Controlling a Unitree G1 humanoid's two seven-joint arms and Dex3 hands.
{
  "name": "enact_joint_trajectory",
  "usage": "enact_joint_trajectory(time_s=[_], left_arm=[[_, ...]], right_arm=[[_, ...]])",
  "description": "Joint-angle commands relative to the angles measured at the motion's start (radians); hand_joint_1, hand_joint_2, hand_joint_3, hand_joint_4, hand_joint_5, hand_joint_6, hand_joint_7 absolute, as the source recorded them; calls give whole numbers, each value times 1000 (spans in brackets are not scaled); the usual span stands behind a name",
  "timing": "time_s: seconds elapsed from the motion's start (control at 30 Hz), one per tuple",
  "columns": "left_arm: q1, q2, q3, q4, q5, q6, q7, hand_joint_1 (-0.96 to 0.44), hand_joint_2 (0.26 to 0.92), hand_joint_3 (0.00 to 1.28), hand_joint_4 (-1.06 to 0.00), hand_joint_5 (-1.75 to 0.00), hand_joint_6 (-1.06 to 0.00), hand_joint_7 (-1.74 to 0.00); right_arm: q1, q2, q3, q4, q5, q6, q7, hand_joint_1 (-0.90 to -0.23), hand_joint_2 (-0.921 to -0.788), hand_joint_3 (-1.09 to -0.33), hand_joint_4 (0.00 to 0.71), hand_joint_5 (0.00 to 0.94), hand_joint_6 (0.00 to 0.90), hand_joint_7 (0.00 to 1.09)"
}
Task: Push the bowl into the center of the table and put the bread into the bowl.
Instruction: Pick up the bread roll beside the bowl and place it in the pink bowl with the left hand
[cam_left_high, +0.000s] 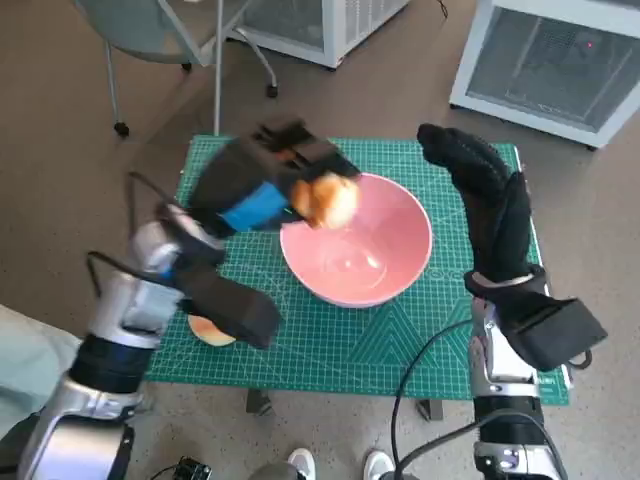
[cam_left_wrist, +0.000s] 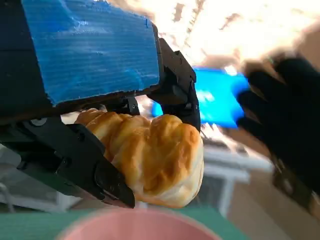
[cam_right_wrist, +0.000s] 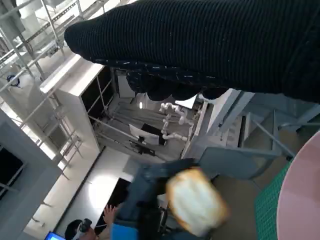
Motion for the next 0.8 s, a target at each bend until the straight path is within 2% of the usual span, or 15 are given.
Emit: enact_joint_trajectory(time_s=[0.03, 0.23, 0.3, 0.33, 0.37, 0.4, 0.47, 0.6, 0.8], left_arm=[[-2, -36, -57, 78, 39, -21, -11, 0, 920, 49, -723, -1167, -640, -1110], [-24, -71, -97, 182, 63, -26, -21, 1, 921, 75, -665, -1201, -632, -1148], [-18, -76, -104, 192, 59, -17, -44, 1, 920, 102, -645, -1225, -590, -1185], [-15, -77, -107, 194, 58, -11, -57, 8, 907, 95, -578, -961, -514, -945], [-8, -74, -110, 186, 60, -3, -73, 11, 906, 86, -575, -827, -506, -821], [-4, -71, -113, 180, 62, 3, -83, 4, 898, 64, -528, -576, -476, -597], [3, -57, -117, 161, 74, 8, -99, -62, 870, 30, -356, -239, -394, -276], [6, -32, -113, 121, 104, 11, -98, -218, 837, 8, -183, -51, -322, -76], [16, -11, -96, 79, 135, 10, -58, -358, 833, 3, -149, -9, -315, -27]], right_arm=[[28, 0, -4, 2, 15, 15, 8, -709, -921, -744, 185, 0, -1, 571], [35, 0, -6, 3, 16, 13, 5, -704, -921, -744, 185, 1, -1, 572], [38, 0, -7, -1, 16, 14, 3, -705, -921, -744, 185, 1, -1, 572], [40, 0, -7, -4, 16, 15, 2, -706, -921, -744, 185, 0, -1, 572], [41, -1, -8, -7, 15, 16, 0, -707, -921, -744, 185, 0, -1, 572], [43, -1, -8, -10, 14, 16, -2, -708, -921, -744, 185, 0, -1, 572], [47, -1, -9, -18, 12, 19, -6, -703, -921, -743, 185, 0, -1, 571], [49, -2, -13, -26, 11, 23, -11, -694, -921, -742, 186, 1, -1, 568], [49, 1, -16, -25, 7, 26, -18, -692, -921, -739, 186, 1, -1, 561]])
